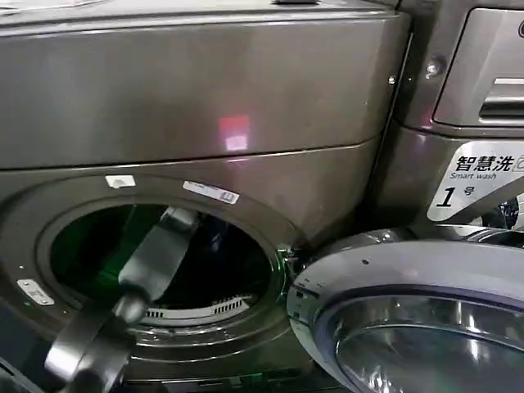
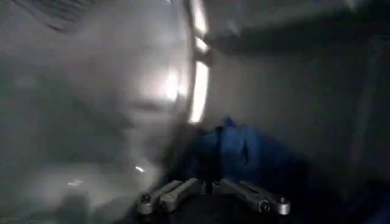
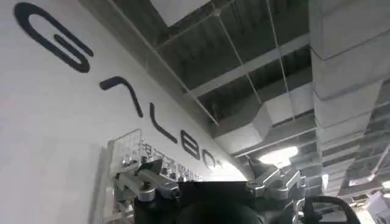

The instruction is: Grasp the clothes from the dryer.

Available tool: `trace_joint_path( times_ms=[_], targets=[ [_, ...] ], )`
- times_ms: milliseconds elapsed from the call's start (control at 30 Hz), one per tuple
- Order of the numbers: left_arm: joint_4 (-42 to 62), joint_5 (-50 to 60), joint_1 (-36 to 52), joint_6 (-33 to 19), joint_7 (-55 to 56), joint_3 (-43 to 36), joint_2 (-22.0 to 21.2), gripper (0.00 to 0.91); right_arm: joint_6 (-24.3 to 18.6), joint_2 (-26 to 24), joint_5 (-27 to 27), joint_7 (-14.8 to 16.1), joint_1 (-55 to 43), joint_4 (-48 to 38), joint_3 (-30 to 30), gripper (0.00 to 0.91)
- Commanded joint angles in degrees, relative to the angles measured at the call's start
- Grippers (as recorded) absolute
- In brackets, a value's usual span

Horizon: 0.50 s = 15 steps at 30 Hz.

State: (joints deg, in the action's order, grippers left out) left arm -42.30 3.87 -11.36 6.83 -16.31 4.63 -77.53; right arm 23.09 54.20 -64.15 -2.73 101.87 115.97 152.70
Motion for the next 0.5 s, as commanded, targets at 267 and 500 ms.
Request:
trace_joint_path(
  times_ms=[267, 500],
  targets=[
    [-39.93, -2.24, -30.23, -5.49, 33.62, 18.88, -5.33, 0.0, 0.01, 1.11, 6.71, 3.75, 2.46, -0.19, 1.84, 0.907],
    [-43.47, 0.7, -33.67, -5.78, 35.27, 18.96, -6.89, 0.0, -0.84, 1.04, 7.15, 3.26, 3.02, -0.54, 2.28, 0.907]
  ],
)
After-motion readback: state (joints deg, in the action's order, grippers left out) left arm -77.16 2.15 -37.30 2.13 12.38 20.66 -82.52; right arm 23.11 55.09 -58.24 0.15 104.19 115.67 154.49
